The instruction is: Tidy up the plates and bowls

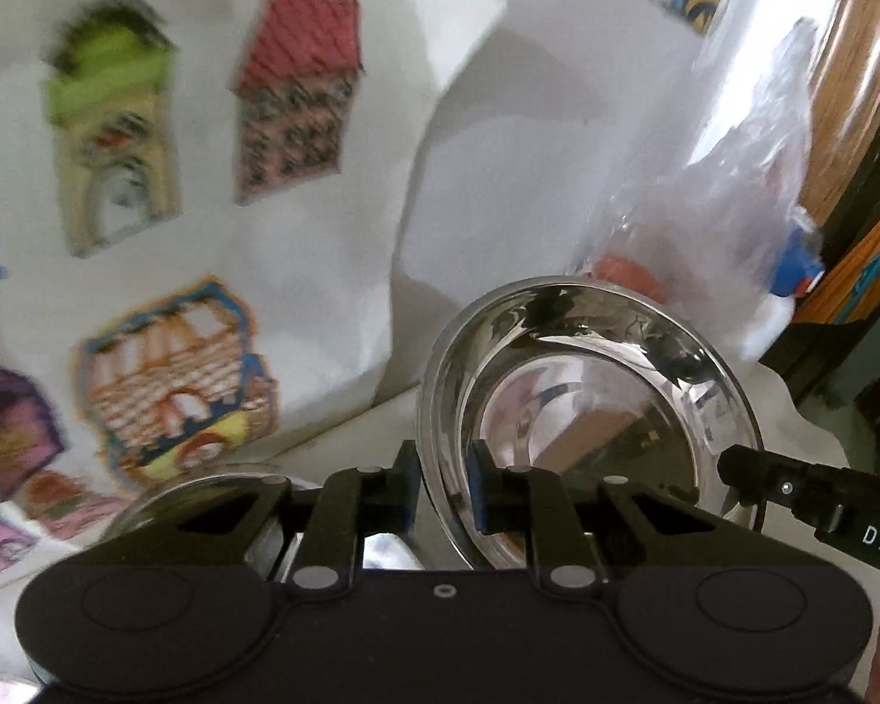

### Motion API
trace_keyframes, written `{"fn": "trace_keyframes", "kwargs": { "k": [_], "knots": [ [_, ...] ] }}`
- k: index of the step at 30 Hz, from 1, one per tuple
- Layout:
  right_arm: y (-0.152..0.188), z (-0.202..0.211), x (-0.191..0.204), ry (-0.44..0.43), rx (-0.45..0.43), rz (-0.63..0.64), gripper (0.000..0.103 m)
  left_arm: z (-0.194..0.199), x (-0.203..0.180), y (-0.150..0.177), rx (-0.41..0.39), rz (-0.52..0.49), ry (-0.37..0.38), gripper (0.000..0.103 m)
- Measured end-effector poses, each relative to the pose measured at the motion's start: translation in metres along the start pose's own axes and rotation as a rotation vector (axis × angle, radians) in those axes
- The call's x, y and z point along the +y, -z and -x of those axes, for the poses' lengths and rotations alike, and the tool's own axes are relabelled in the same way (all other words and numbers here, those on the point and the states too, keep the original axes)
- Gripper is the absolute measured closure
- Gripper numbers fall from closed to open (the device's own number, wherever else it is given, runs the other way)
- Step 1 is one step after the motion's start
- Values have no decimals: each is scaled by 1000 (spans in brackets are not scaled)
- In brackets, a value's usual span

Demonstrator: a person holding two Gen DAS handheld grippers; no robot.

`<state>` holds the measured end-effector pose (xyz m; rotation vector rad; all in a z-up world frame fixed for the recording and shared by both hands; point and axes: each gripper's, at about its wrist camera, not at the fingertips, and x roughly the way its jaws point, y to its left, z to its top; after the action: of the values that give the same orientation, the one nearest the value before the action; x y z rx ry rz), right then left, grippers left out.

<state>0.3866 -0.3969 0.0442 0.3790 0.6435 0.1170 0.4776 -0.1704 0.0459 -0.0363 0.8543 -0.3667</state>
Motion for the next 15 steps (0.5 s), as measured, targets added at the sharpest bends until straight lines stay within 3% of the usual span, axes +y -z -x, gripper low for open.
{"fn": "trace_keyframes", "kwargs": {
  "k": [8,15],
  "knots": [
    [18,2,59,-43,43,90,87,68,48,27,-28,30,-27,84],
    [39,-22,105,-32,107,190,86,93,97,53,-20,50,-88,83]
  ]
}}
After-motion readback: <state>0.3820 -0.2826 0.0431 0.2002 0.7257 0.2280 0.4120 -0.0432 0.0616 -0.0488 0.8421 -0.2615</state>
